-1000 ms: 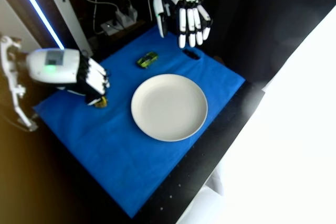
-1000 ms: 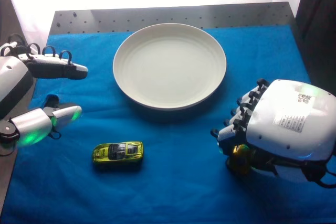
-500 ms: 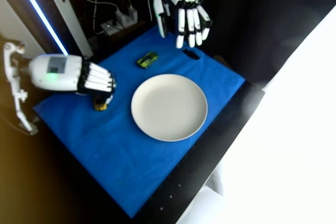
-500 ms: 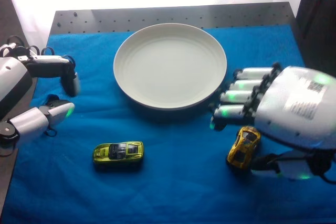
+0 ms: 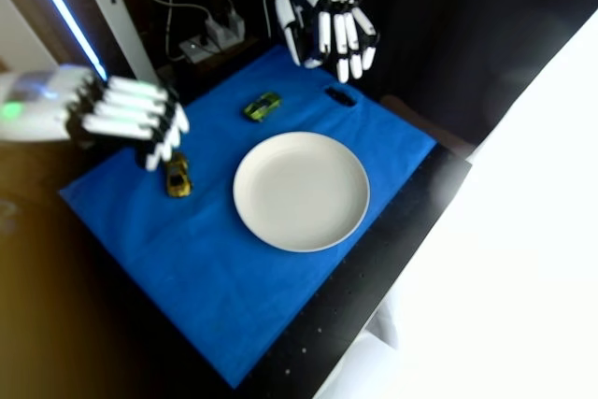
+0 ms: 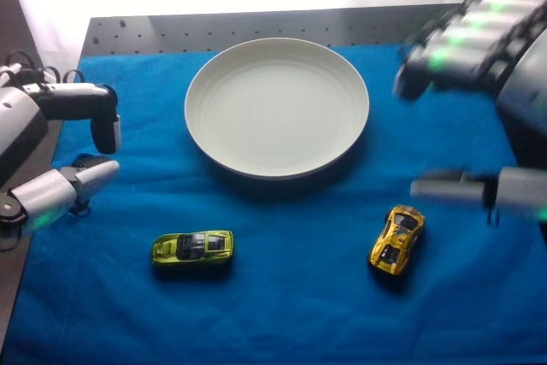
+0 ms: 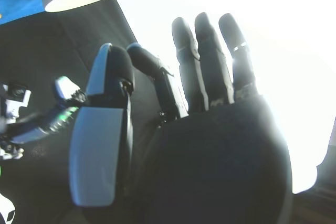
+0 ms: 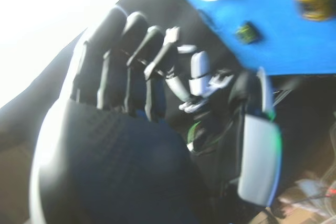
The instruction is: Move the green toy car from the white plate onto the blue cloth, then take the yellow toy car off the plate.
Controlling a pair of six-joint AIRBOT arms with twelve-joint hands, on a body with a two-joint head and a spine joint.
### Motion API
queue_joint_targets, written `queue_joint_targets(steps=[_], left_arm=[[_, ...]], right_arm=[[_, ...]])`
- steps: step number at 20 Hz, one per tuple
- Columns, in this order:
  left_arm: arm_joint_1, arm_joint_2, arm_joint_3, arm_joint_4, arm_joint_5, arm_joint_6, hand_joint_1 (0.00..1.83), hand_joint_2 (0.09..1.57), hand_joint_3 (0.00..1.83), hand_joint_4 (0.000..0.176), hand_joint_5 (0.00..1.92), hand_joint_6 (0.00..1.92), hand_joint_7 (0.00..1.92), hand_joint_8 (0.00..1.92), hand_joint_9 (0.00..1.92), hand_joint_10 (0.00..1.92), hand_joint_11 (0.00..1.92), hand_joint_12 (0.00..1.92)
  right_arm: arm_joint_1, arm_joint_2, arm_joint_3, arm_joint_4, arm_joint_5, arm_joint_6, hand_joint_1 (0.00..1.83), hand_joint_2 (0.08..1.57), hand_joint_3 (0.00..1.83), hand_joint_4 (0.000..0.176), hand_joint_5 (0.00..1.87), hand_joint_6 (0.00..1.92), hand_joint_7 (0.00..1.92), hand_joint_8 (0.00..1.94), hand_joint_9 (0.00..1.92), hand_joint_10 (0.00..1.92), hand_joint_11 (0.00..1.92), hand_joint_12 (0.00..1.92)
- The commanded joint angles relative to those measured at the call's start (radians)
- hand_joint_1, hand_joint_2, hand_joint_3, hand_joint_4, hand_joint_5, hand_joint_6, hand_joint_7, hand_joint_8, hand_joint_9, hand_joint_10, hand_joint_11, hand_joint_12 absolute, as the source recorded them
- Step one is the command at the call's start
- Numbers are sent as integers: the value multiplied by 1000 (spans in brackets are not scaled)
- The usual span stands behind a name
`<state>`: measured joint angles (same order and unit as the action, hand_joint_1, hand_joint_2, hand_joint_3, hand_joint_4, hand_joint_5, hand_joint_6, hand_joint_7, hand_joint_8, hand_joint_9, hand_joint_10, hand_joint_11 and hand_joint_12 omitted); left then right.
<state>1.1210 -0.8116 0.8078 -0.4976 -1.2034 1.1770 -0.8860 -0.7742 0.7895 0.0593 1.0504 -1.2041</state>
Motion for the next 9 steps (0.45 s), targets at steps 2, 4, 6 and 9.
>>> queue_joint_targets(steps=[2,4,6,9], left_arm=[[-5,17,19,36,-191,-67,855,1284,2,165,648,1471,690,19,578,41,52,1149],[-5,17,63,64,-270,-200,902,1281,0,96,665,1453,849,29,837,87,476,960],[-11,27,86,81,-367,-264,812,1196,0,0,630,263,838,7,860,48,491,886],[-48,30,109,107,-439,-295,662,1194,0,0,461,4,551,0,645,0,387,790]], right_arm=[[-16,11,3,67,277,-21,627,1092,431,0,219,1423,376,1542,408,1665,378,1914],[-49,16,4,134,414,-26,754,1154,483,0,13,1531,155,1719,164,1804,183,1921],[-57,17,13,180,531,-31,644,1111,560,0,0,1408,15,1564,113,1712,156,1921],[-56,16,30,205,617,-33,555,1379,210,136,264,1574,84,1524,105,1710,138,1921]])
